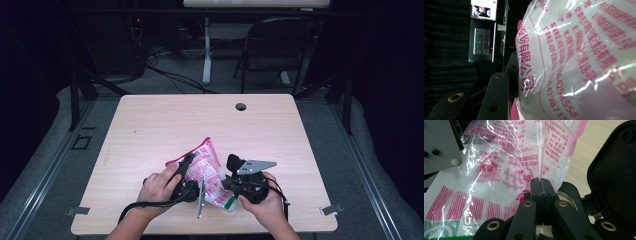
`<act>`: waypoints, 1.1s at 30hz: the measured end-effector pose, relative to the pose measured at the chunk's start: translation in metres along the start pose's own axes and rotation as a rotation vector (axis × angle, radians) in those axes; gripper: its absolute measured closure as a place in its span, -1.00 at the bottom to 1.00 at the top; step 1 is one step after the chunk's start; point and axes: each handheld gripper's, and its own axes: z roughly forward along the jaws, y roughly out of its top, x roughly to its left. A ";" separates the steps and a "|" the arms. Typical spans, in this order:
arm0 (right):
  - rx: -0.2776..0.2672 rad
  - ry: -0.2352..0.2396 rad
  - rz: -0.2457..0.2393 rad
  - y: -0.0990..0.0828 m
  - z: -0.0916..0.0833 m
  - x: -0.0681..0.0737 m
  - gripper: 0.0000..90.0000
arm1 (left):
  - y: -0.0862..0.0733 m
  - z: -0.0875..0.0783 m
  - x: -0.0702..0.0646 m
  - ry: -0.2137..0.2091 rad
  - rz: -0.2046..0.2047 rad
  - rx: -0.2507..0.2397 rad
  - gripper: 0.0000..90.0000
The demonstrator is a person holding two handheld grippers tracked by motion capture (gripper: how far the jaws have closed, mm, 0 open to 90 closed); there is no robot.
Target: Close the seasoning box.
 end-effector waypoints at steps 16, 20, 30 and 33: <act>-0.001 0.000 -0.001 0.000 -0.001 -0.001 1.00 | 0.001 -0.001 0.001 0.014 0.022 -0.002 0.41; -0.001 0.000 -0.002 0.000 -0.001 -0.001 1.00 | 0.001 -0.001 0.001 0.019 0.021 -0.003 0.41; -0.007 -0.002 0.002 0.000 -0.002 -0.002 1.00 | 0.004 -0.001 0.002 0.035 0.051 0.002 0.41; -0.004 -0.003 -0.002 0.000 -0.002 -0.002 1.00 | 0.004 -0.002 0.002 0.042 0.056 0.005 0.41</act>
